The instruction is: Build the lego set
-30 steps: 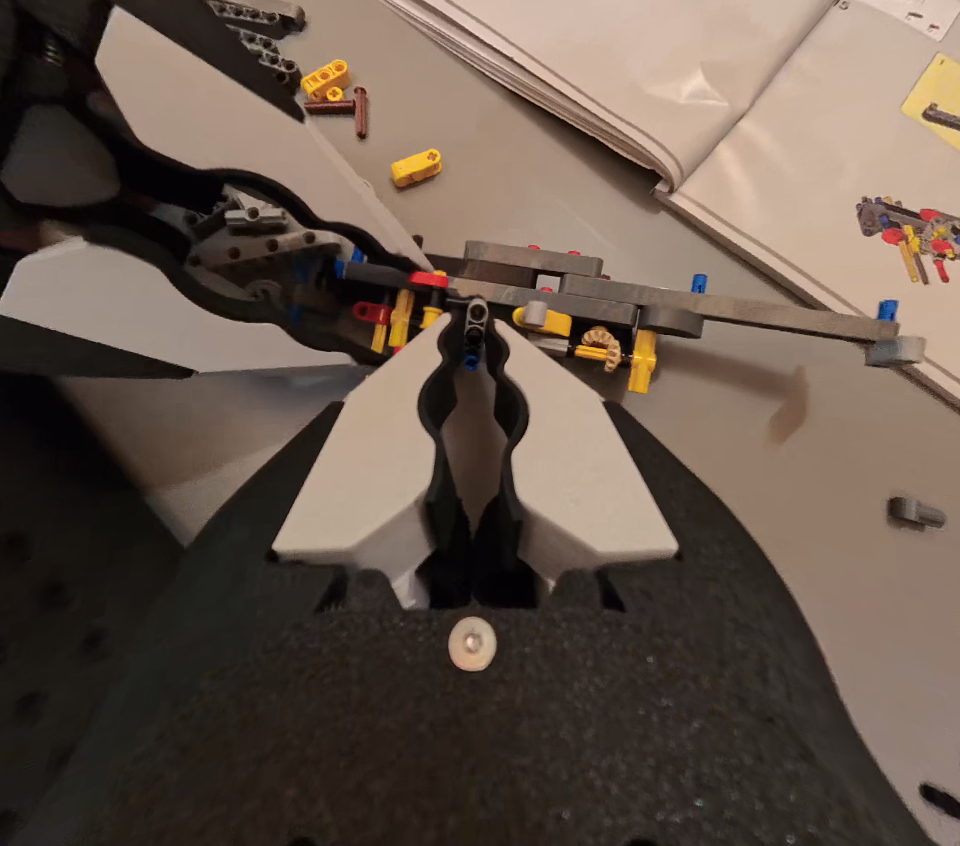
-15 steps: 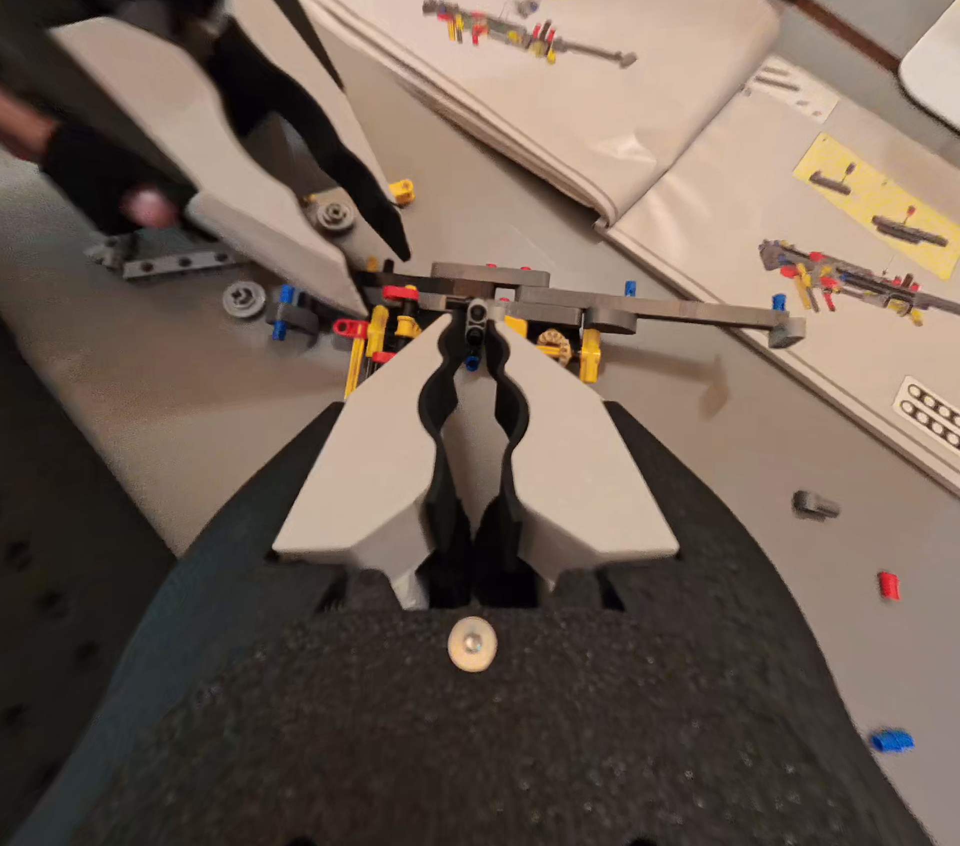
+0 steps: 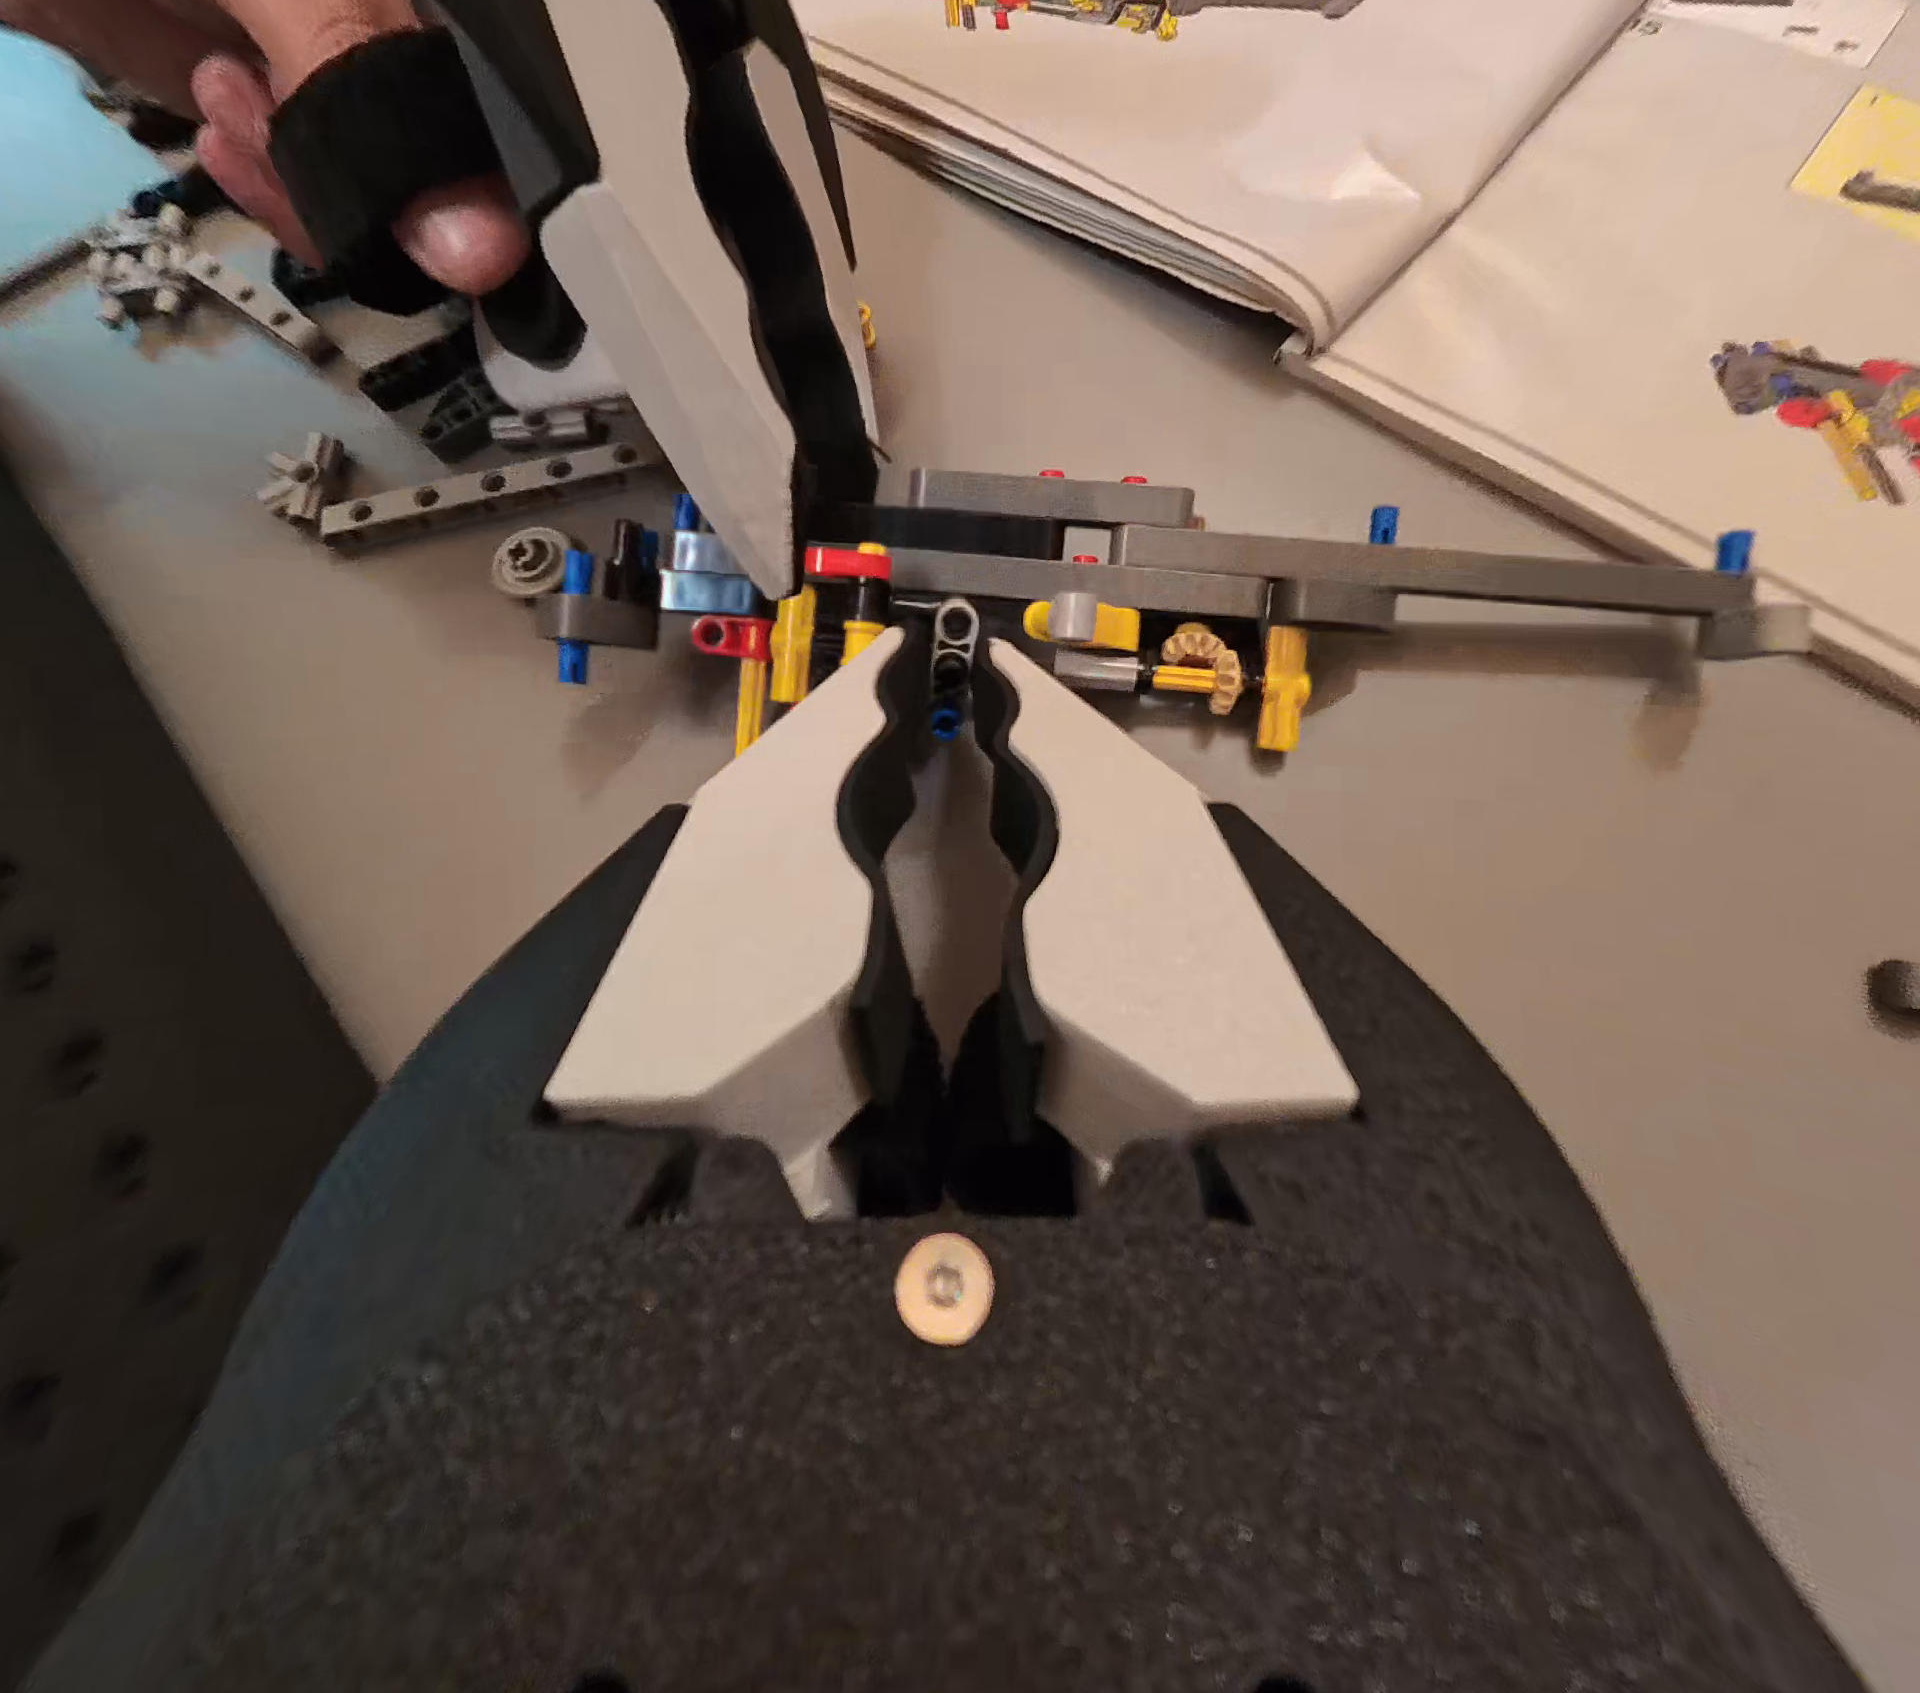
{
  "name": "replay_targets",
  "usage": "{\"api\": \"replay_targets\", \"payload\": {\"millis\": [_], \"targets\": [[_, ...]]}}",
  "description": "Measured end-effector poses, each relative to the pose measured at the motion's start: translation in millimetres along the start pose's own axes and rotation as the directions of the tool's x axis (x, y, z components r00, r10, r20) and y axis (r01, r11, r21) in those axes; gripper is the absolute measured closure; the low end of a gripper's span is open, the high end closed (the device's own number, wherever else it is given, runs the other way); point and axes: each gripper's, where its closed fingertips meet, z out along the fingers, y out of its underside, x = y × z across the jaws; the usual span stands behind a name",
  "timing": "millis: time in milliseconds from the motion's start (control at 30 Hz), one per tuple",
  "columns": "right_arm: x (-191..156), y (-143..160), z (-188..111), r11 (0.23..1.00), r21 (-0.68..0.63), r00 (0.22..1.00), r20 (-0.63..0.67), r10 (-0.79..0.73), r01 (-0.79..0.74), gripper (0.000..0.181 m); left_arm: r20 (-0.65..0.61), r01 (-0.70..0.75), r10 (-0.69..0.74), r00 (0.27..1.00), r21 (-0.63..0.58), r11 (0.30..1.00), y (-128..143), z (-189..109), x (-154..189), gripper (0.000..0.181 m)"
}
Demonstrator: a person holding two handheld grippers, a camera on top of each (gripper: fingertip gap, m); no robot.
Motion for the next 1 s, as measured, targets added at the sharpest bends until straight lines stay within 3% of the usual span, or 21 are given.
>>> {"api": "replay_targets", "payload": {"millis": [133,267,400,500,633,867,1000], "targets": [[4.0,-3.2,-6.8,0.997,0.051,0.997,0.041,0.062,-0.064,0.175,-0.008,-0.009,0.01,1.0,0.07,0.998,-13.0,-1.2,12.2,0.164],[-1.0,1.0,-5.5,0.994,0.033,0.991,0.094,0.097,-0.101,0.175,0.194,-0.133,0.134,0.972,-0.017,0.991,-0.9,4.7,1.1,0.168],[-4.5,2.1,-5.1,0.999,0.028,0.996,0.077,0.04,-0.043,0.175,0.249,-0.148,0.155,0.956,-0.049,0.988,4.3,7.3,-1.1,0.165],[-4.7,1.5,-5.7,0.999,0.033,0.997,0.075,0.036,-0.039,0.175,0.227,-0.117,0.111,0.967,0.012,0.993,0.7,5.9,0.3,0.169],[-0.6,-5.5,-10.7,0.993,0.081,0.994,0.069,0.079,-0.085,0.175,0.165,-0.038,0.008,0.986,0.185,0.982,-19.1,-0.2,8.5,0.175],[3.5,-9.0,-12.2,0.984,0.11,0.988,0.085,0.131,-0.14,0.175,0.278,-0.118,0.039,0.96,0.276,0.954,-24.5,-1.0,9.8,0.175],[-4.4,-9.7,-10.1,0.98,0.102,0.978,0.139,0.154,-0.169,0.175,0.255,-0.097,0.017,0.967,0.303,0.948,-15.6,-4.0,12.5,0.173]]}}
